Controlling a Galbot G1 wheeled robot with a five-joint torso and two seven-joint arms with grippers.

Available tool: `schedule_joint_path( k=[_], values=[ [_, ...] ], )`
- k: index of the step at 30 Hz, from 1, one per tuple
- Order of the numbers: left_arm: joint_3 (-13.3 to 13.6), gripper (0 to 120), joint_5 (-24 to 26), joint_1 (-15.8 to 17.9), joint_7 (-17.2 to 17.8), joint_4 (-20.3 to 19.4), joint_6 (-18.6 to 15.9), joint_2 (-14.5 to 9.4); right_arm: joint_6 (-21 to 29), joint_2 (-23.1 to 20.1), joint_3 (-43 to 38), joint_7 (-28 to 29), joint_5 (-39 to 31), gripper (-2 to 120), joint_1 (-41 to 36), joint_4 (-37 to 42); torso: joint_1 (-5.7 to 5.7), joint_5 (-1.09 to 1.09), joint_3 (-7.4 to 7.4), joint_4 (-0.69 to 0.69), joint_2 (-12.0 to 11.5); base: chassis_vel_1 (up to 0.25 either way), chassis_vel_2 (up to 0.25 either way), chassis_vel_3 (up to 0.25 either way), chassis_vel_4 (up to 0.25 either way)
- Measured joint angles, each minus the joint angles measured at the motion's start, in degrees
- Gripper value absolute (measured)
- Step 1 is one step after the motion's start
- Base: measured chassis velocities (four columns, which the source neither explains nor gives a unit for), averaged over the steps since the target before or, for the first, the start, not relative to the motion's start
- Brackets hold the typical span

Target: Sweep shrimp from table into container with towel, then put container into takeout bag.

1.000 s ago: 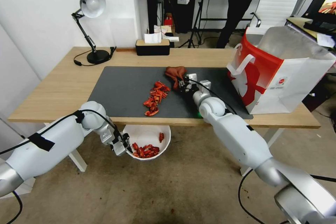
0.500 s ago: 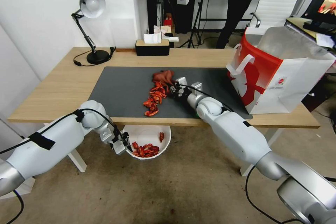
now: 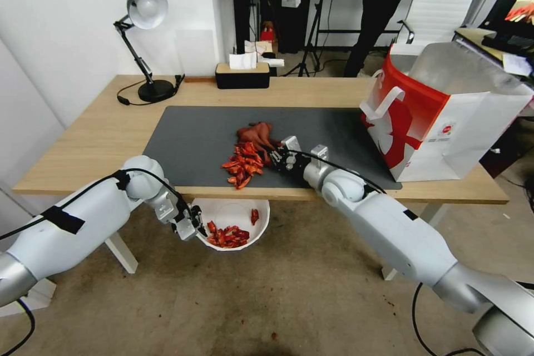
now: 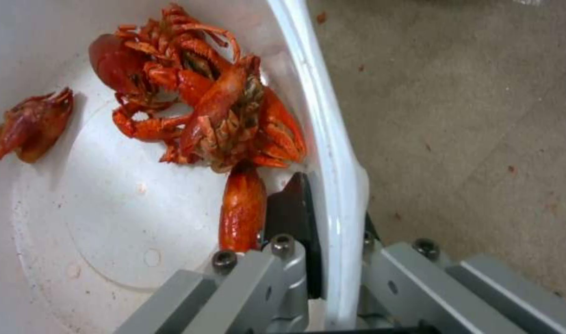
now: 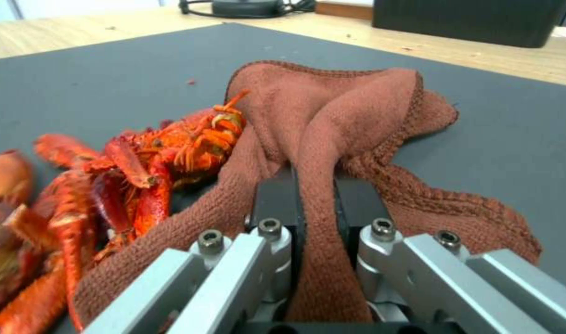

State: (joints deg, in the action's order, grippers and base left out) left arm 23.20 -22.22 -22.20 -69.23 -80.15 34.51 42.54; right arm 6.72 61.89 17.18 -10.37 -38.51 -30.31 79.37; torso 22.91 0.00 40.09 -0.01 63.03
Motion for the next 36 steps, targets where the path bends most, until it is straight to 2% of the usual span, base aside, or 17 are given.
schedule_joint_path(
  k=[19,27,36],
  values=[
    [0.37,0,0.1,0.64,-0.06,0.47,0.08,0.24,-0.03,-1.8,-0.65,0.9,0.97,6,-6.19,7.27,0.0,0.01,0.0,0.03,0.0,0.0,0.0,0.0,0.0],
    [0.59,0,0.39,1.41,-0.52,0.31,0.03,-0.44,-0.06,-2.44,-2.1,0.98,2.06,6,-9.99,10.99,0.0,-0.01,0.01,-0.01,-0.01,0.0,0.0,0.0,0.0],
    [0.57,0,0.76,1.49,-0.55,0.01,0.01,-1.25,-0.05,-3.3,-2.19,1.0,2.53,6,-12.27,14.07,0.01,-0.01,0.02,0.01,-0.01,0.0,0.0,0.0,0.0]
  ],
)
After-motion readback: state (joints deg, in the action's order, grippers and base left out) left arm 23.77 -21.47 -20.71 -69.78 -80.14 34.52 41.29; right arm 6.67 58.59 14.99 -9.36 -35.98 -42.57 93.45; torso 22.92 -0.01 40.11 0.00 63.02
